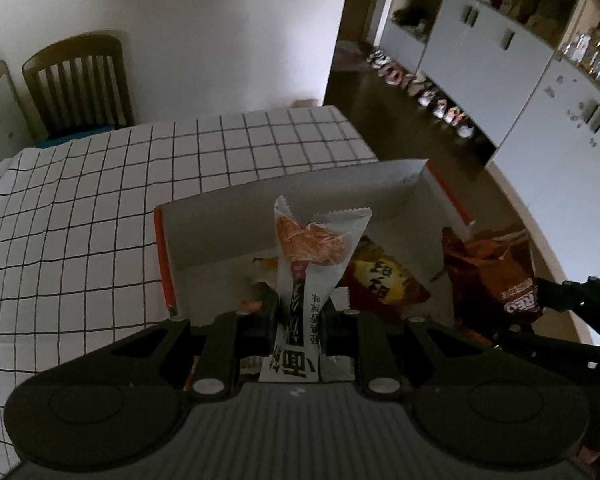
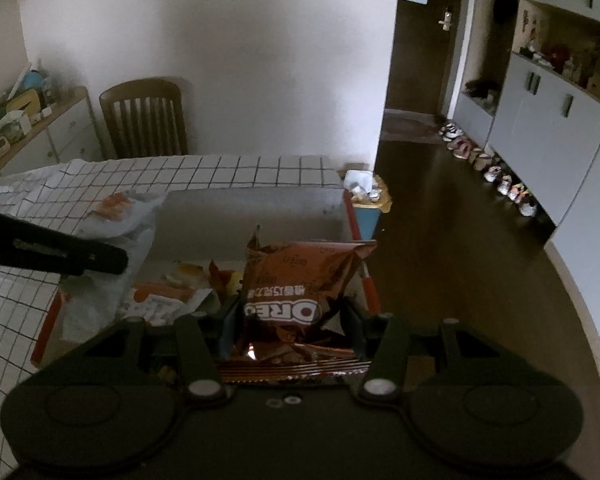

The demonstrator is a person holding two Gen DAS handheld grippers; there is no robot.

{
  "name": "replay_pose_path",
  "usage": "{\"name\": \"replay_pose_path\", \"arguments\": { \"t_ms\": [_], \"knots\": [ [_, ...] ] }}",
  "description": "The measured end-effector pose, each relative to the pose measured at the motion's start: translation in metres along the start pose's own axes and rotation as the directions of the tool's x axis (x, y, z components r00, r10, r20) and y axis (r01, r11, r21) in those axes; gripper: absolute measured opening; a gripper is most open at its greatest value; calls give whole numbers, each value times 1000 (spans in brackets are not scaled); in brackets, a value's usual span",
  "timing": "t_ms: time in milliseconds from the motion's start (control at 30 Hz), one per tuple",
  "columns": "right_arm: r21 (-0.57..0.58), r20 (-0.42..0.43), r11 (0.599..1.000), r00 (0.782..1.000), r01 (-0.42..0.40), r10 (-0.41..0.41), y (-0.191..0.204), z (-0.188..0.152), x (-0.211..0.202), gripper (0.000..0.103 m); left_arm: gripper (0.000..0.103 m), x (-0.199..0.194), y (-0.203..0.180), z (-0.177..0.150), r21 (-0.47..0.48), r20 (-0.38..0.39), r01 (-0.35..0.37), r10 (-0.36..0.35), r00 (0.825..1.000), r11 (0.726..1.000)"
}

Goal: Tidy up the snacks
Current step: 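Carry the Oreo bag and pastry packet over the red box with both tools, then open both grippers to drop the Oreo bag and pastry packet into the box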

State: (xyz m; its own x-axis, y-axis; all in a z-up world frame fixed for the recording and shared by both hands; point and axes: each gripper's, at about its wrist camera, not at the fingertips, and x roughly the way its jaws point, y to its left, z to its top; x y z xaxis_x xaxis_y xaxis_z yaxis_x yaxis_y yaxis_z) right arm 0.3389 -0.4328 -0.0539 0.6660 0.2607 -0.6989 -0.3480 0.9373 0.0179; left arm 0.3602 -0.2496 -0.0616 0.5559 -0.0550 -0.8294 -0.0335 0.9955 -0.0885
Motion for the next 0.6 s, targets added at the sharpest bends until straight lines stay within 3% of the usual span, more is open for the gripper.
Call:
{"name": "replay_pose_path", "arguments": {
  "t_ms": [600],
  "knots": [
    [-15, -94, 1000, 996, -8, 7, -2, -5, 48, 53, 19, 42, -3, -15, 33, -95, -24, 27, 995, 999]
  ]
}}
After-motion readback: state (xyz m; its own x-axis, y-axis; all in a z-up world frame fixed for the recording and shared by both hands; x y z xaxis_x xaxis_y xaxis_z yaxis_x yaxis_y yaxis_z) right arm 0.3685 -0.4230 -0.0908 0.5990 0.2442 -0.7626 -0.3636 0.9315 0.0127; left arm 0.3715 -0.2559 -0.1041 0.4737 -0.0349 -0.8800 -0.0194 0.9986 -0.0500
